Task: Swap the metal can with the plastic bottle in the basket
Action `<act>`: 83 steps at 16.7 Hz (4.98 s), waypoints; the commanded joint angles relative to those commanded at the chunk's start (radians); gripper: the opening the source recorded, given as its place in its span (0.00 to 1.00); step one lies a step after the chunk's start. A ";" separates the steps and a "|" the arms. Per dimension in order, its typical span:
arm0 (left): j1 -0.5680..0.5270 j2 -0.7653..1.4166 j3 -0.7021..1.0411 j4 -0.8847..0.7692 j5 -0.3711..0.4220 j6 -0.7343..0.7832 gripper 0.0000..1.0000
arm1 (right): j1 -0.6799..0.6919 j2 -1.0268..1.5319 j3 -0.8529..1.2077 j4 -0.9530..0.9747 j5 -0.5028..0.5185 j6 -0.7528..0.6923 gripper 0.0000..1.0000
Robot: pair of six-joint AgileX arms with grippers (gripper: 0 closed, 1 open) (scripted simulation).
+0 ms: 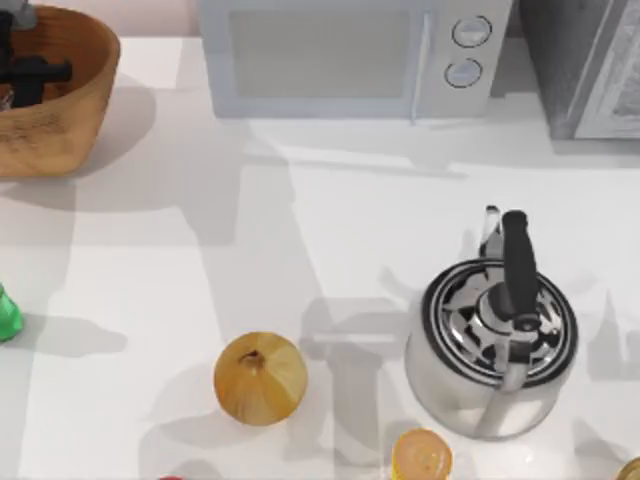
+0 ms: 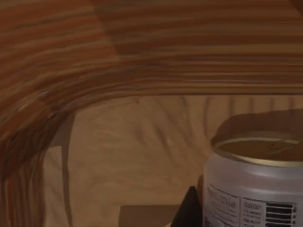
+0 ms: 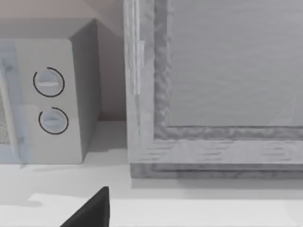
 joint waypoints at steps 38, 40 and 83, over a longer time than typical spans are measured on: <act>-0.110 -2.604 -2.392 1.124 -0.088 -0.132 0.00 | 0.000 0.000 0.000 0.000 0.000 0.000 1.00; -0.113 -2.650 -2.435 1.155 -0.091 -0.135 0.00 | 0.000 0.000 0.000 0.000 0.000 0.000 1.00; -0.507 -0.194 -1.365 2.522 1.062 -0.109 0.00 | 0.000 0.000 0.000 0.000 0.000 0.000 1.00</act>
